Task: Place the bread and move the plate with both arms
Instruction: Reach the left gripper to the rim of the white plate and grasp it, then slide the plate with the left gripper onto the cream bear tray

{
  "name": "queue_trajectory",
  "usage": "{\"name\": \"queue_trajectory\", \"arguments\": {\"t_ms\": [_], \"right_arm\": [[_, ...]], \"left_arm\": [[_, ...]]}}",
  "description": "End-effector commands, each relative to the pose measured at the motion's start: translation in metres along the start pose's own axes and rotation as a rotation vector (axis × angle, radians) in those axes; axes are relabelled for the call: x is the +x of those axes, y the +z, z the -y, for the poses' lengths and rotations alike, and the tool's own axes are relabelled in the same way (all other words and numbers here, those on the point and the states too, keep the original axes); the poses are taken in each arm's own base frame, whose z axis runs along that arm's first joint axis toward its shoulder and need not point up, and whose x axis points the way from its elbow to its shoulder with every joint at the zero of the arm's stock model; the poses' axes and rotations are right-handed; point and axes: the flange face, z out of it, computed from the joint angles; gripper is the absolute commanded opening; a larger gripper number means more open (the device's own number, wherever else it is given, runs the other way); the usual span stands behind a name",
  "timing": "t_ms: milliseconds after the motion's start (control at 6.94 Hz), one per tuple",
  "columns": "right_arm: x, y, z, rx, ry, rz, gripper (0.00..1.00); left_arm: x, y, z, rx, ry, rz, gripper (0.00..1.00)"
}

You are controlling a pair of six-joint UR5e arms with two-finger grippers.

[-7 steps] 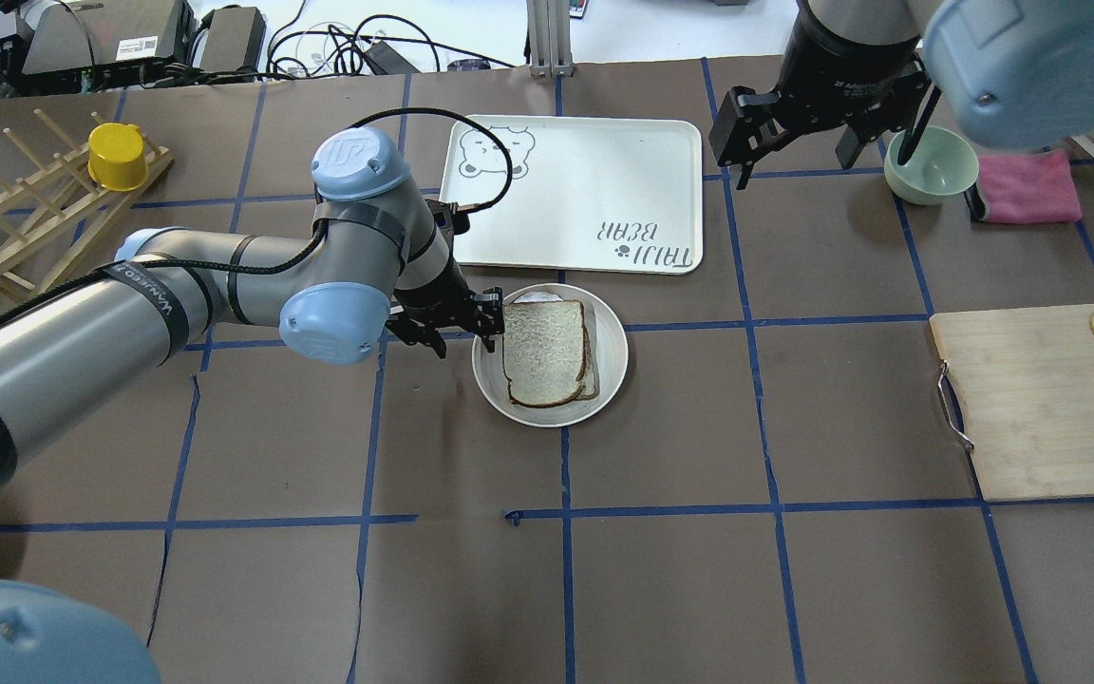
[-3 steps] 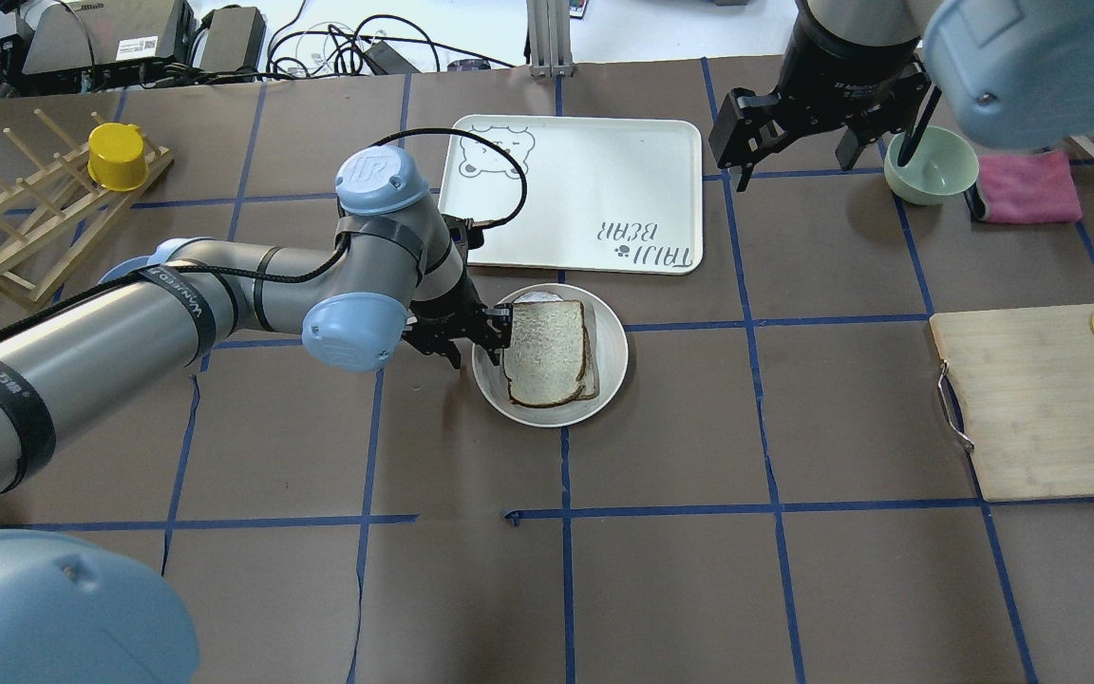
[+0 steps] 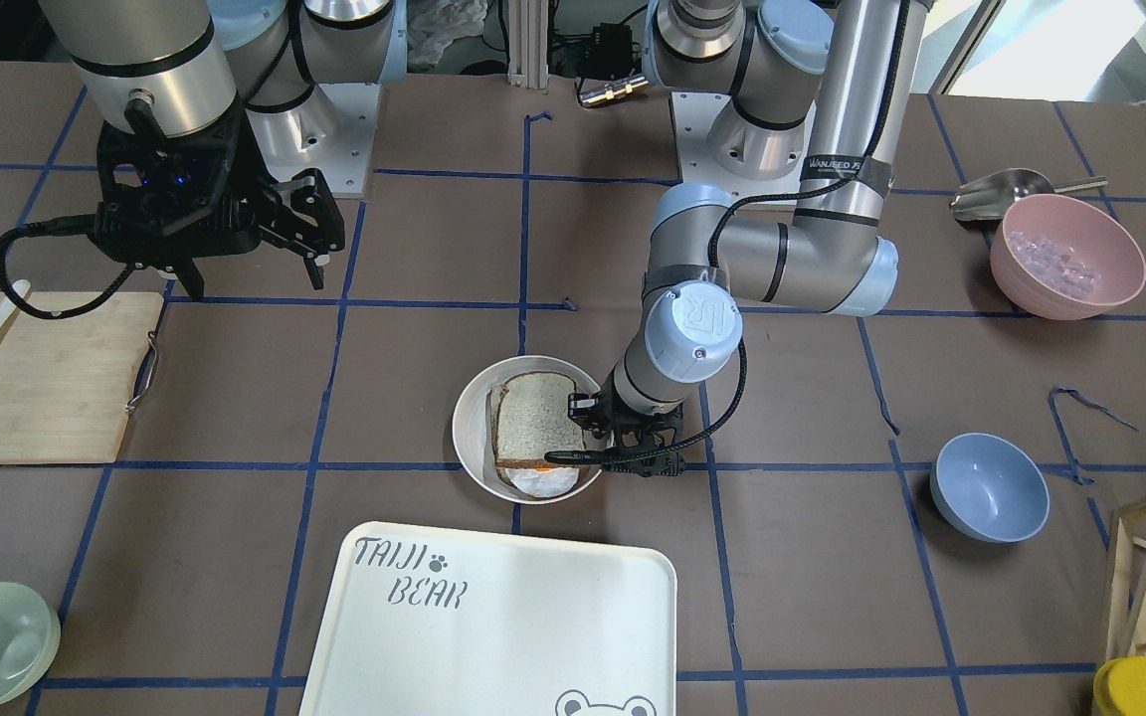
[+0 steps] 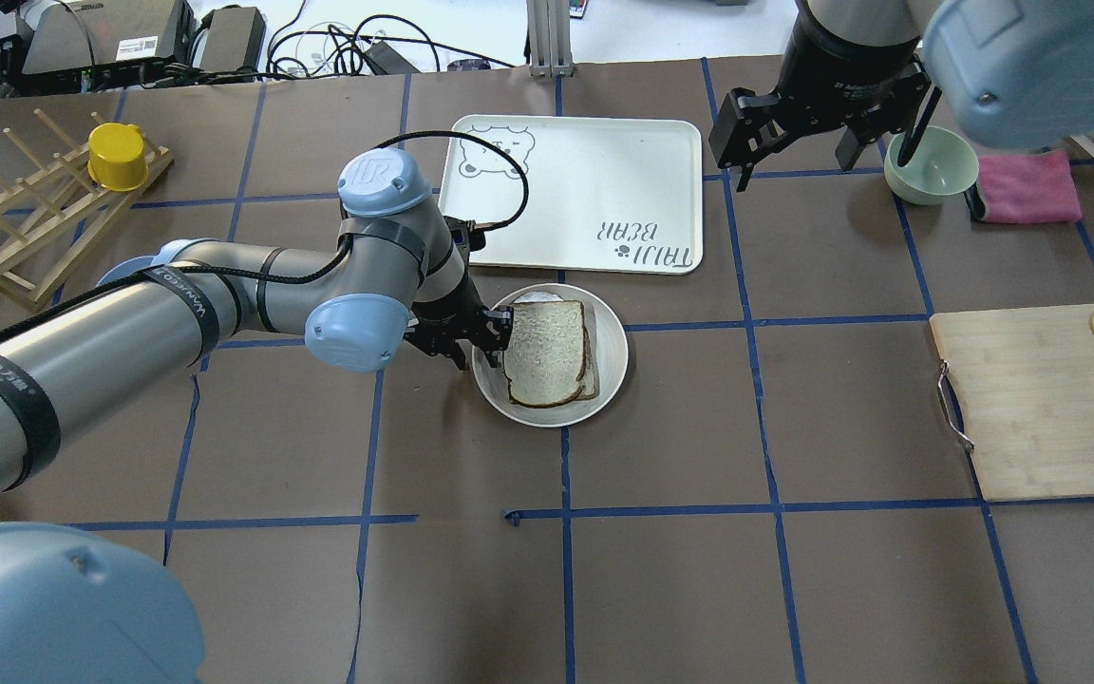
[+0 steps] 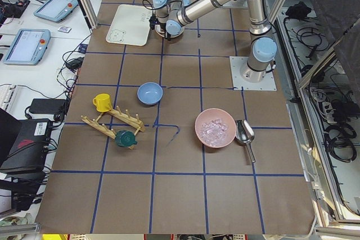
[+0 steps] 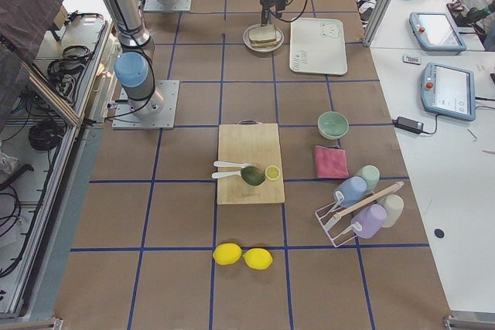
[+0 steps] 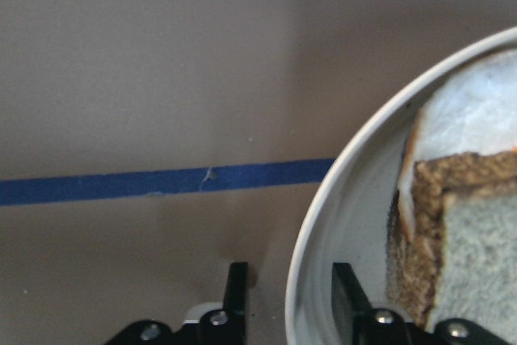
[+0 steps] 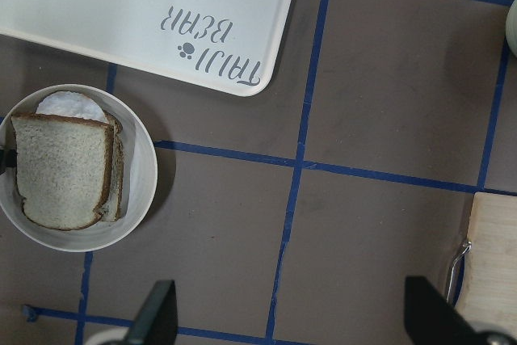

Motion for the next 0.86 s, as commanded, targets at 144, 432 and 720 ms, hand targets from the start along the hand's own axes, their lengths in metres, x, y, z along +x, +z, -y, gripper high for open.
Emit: {"name": "queue_trajectory", "arguments": {"t_ms": [144, 432, 720], "right_arm": [[0.001, 0.002, 0.0, -0.004, 0.003, -0.002, 1.0], [0.001, 0.0, 0.0, -0.002, 0.003, -0.002, 1.0], [0.0, 0.001, 0.0, -0.002, 0.002, -0.002, 1.0]], "left_arm": [[0.004, -0.037, 0.012, 0.06, 0.002, -0.051, 0.0], [-0.008, -0.064, 0.024, 0.072, -0.008, -0.115, 0.0], [-0.023, -0.11, 0.034, 0.026, 0.003, -0.112, 0.0]]}}
